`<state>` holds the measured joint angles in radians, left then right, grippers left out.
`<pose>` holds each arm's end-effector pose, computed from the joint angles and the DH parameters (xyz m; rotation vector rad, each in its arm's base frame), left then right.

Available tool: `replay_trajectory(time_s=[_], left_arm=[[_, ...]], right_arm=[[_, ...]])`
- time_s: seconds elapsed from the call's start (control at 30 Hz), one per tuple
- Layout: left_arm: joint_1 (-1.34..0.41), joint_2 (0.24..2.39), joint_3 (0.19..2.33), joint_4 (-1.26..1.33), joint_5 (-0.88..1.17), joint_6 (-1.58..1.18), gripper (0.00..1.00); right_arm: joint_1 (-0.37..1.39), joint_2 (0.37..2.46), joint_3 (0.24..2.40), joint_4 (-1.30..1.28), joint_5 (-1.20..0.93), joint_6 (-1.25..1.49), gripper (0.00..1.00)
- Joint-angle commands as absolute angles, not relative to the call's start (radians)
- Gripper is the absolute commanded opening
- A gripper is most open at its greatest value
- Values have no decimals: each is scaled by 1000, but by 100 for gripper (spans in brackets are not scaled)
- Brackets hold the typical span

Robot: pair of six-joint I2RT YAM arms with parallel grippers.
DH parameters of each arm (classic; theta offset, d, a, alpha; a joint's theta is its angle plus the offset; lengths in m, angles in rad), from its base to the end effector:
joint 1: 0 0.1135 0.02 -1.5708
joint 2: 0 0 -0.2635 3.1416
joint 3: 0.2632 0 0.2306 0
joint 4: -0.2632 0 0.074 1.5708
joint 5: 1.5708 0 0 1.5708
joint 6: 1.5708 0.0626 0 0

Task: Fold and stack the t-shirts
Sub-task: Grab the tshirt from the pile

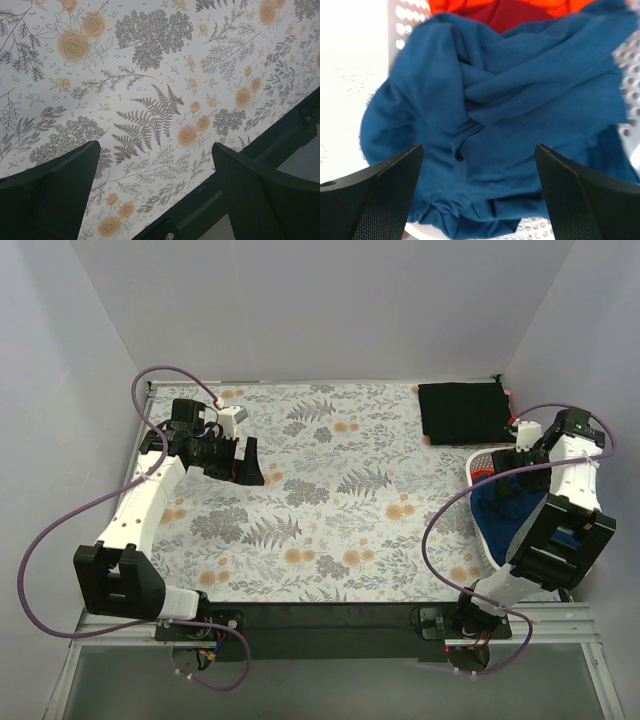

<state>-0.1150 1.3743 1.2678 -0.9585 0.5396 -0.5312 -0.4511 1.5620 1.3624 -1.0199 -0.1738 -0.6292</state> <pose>0.2528 -0.0616 0.2962 -0.3671 2.6675 -0.9247 0.2698 -0.1186 0.2643 -0.2871 2.7373 -0.0456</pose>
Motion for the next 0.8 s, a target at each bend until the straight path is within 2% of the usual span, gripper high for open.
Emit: replay_trajectory(time_s=[0.0,0.27,0.4,0.5,0.53,0.6,0.7,0.73,0.77], left_arm=[[-114,1393,1253,-954,574,-531,95],[-114,1407,1249,-948,598,-542,95],[-114,1410,1261,-951,583,-534,95],[-114,1414,1258,-948,594,-537,95],[-114,1416,1258,-948,597,-537,95],[-114,1416,1255,-943,598,-538,95],[-114,1414,1250,-942,598,-538,95],[-114,1413,1249,-939,600,-538,95],[-114,1413,1247,-942,601,-537,95]], right_arm=[[-465,1574,1319,-957,-160,-649,98],[-471,1624,1253,-885,-152,-637,98],[-472,1652,1239,-868,-155,-630,91],[-477,1657,1226,-850,-137,-635,72],[-480,1658,1226,-851,-138,-635,56],[-483,1638,1230,-857,-140,-632,45],[-483,1576,1238,-864,-137,-647,18],[-483,1557,1242,-870,-129,-652,2],[-483,1539,1247,-873,-127,-653,1]])
